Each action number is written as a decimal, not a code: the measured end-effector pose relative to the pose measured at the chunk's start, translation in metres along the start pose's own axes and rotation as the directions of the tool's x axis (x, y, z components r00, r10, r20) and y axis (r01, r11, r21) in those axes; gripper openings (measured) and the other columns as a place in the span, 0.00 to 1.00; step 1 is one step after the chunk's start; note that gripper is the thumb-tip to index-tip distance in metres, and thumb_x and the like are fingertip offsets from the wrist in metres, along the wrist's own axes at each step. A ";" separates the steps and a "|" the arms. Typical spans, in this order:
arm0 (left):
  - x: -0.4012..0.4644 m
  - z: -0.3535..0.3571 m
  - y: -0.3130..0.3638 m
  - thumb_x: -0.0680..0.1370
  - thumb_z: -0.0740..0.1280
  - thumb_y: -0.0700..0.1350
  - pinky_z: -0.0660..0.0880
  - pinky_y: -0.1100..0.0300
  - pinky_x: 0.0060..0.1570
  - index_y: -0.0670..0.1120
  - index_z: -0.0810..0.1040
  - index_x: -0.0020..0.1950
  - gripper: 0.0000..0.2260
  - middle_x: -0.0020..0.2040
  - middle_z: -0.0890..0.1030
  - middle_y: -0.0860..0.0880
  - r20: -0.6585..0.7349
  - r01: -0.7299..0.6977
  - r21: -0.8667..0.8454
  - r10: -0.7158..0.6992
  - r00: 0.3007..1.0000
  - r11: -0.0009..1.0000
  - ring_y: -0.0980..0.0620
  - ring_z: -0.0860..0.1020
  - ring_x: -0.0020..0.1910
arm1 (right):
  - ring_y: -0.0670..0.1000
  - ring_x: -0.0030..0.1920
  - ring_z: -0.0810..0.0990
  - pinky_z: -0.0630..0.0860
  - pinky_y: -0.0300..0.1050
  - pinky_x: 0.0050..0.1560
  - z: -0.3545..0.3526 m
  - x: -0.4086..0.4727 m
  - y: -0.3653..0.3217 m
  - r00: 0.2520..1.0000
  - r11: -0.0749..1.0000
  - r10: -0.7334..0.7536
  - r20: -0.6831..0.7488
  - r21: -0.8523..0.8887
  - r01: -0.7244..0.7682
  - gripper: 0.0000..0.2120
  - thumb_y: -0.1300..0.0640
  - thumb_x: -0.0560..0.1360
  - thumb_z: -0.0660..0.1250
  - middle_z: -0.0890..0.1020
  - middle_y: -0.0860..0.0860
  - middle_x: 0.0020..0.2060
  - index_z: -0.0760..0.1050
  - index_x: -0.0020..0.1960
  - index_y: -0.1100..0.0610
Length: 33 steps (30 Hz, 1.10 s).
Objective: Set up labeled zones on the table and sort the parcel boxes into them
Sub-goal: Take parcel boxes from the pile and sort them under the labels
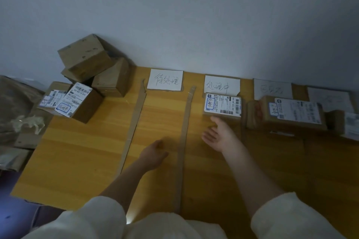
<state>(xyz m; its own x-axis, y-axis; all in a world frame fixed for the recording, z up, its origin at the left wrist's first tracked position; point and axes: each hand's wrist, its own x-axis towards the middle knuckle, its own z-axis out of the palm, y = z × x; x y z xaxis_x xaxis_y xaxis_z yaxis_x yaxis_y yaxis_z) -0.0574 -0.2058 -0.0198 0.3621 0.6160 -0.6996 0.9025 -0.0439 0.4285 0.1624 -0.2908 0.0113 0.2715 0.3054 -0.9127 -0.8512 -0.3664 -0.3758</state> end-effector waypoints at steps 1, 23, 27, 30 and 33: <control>-0.001 0.000 0.000 0.78 0.65 0.51 0.73 0.52 0.62 0.47 0.61 0.76 0.28 0.71 0.71 0.44 -0.012 0.000 -0.009 0.000 1.000 1.000 0.43 0.72 0.66 | 0.56 0.53 0.80 0.79 0.51 0.50 0.002 -0.003 0.008 0.999 0.999 0.015 0.040 -0.049 -0.013 0.17 0.50 0.77 0.68 0.80 0.55 0.53 0.72 0.60 0.58; -0.031 -0.106 -0.114 0.78 0.65 0.47 0.76 0.53 0.55 0.47 0.76 0.62 0.14 0.58 0.78 0.49 -0.365 -0.041 -0.488 -0.161 0.917 0.872 0.48 0.77 0.56 | 0.50 0.52 0.80 0.76 0.47 0.52 0.174 -0.036 0.110 0.964 0.653 -0.069 0.258 -0.719 0.239 0.05 0.50 0.77 0.67 0.81 0.48 0.51 0.75 0.50 0.50; -0.023 -0.142 -0.145 0.77 0.65 0.44 0.75 0.52 0.57 0.48 0.76 0.62 0.14 0.59 0.78 0.49 -0.426 -0.069 -0.542 -0.203 0.882 0.837 0.49 0.76 0.57 | 0.52 0.54 0.81 0.76 0.52 0.61 0.227 -0.042 0.116 0.945 0.613 -0.096 0.312 -0.729 0.303 0.04 0.51 0.76 0.69 0.81 0.50 0.52 0.76 0.47 0.51; -0.015 -0.171 -0.162 0.78 0.65 0.45 0.73 0.57 0.54 0.48 0.75 0.64 0.15 0.60 0.77 0.50 -0.469 -0.112 -0.572 -0.212 0.857 0.812 0.51 0.75 0.58 | 0.51 0.53 0.80 0.77 0.52 0.60 0.264 -0.045 0.116 0.932 0.574 -0.126 0.340 -0.741 0.348 0.05 0.50 0.76 0.69 0.81 0.50 0.53 0.76 0.48 0.50; -0.005 -0.201 -0.169 0.78 0.65 0.45 0.73 0.57 0.55 0.49 0.74 0.64 0.15 0.59 0.77 0.52 -0.533 -0.175 -0.573 -0.202 0.821 0.801 0.52 0.74 0.60 | 0.49 0.52 0.80 0.77 0.47 0.54 0.297 -0.047 0.108 0.911 0.526 -0.196 0.364 -0.745 0.411 0.12 0.48 0.75 0.70 0.80 0.49 0.55 0.76 0.55 0.52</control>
<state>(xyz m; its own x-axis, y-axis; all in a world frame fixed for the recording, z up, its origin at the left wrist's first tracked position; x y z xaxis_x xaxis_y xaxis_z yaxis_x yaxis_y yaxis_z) -0.2585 -0.0435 0.0267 -0.0095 0.9342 -0.3566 0.5256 0.3081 0.7930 -0.0754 -0.0840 0.0609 0.2507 0.6696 -0.6991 -0.0015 -0.7219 -0.6920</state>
